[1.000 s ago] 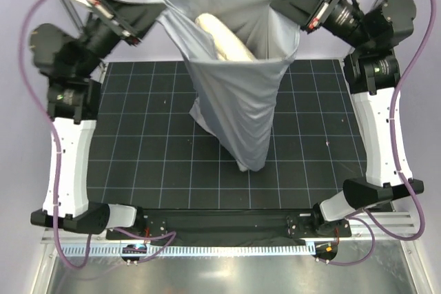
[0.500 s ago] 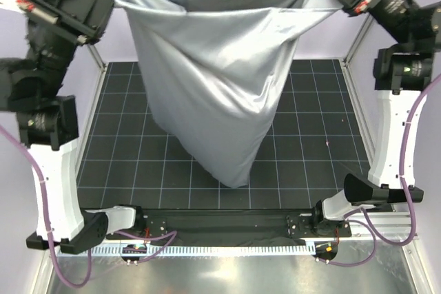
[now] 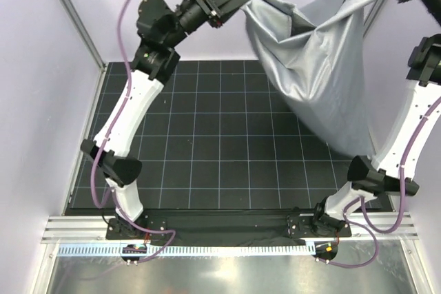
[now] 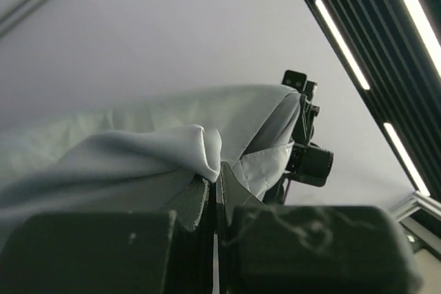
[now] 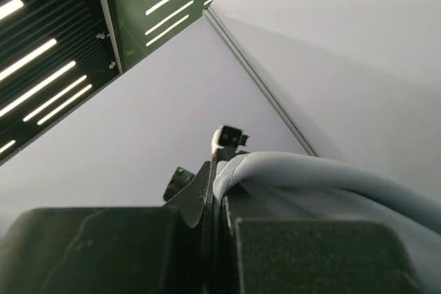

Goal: Put the pillow into the pillowcase

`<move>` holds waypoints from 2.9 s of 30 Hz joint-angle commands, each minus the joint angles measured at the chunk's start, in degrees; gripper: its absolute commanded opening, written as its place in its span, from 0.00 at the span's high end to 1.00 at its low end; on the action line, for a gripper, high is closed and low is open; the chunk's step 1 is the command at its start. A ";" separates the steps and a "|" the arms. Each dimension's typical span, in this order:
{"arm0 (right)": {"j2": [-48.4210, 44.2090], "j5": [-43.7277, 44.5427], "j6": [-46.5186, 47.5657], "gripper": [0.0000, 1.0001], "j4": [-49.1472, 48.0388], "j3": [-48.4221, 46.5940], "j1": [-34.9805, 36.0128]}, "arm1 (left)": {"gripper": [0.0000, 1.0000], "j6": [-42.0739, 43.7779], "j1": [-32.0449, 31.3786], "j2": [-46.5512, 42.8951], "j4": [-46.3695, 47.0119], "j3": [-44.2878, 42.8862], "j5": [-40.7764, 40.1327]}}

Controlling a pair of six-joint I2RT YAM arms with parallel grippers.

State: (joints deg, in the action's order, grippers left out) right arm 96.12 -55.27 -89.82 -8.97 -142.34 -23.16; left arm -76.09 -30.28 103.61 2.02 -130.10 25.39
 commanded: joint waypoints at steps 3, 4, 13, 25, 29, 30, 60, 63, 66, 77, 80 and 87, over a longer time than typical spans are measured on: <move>-16.20 3.05 22.19 0.96 11.58 15.83 8.99 | 1.00 -8.89 4.87 -4.28 16.67 15.97 8.36; -18.14 4.62 29.98 0.96 13.78 19.26 10.57 | 0.99 -8.29 6.01 -6.04 18.35 21.50 8.89; -31.95 18.16 49.91 0.96 18.64 56.89 32.54 | 0.84 14.08 16.38 -21.25 7.59 61.94 12.24; -17.56 39.61 58.26 0.96 15.12 65.27 64.63 | 0.92 25.91 27.72 -27.76 -7.47 81.40 4.32; -10.10 41.38 58.97 0.96 15.22 61.93 69.82 | 0.81 26.52 31.59 -31.44 -9.05 84.66 4.41; -9.03 41.03 59.15 0.96 15.04 61.49 71.31 | 0.74 26.79 31.78 -32.41 -9.23 85.97 4.15; -23.79 53.69 60.55 0.42 25.06 83.10 78.62 | 0.19 34.43 16.05 -19.62 -8.52 83.62 -10.79; -22.73 52.98 60.11 0.51 24.53 83.19 78.62 | 0.18 35.14 15.08 -15.48 -8.52 81.33 -12.37; -22.38 52.81 59.85 0.52 23.92 83.81 79.05 | 0.18 34.88 14.55 -12.30 -8.53 78.52 -12.91; -19.65 60.80 58.01 0.35 24.79 88.37 83.80 | 0.42 33.82 14.37 -4.49 -7.91 72.10 -15.56; -21.92 62.82 57.21 0.35 23.91 90.22 83.80 | 0.41 33.56 14.29 -2.63 -9.40 70.95 -15.28; -26.67 69.15 56.34 0.36 27.77 91.19 83.80 | 1.00 33.47 15.78 -3.41 -9.32 71.92 -21.51</move>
State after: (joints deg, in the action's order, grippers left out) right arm 73.52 8.54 -32.14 18.96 -50.89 60.53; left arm -42.98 -15.57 101.80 -8.27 -57.58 8.21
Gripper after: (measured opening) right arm 0.645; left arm 0.035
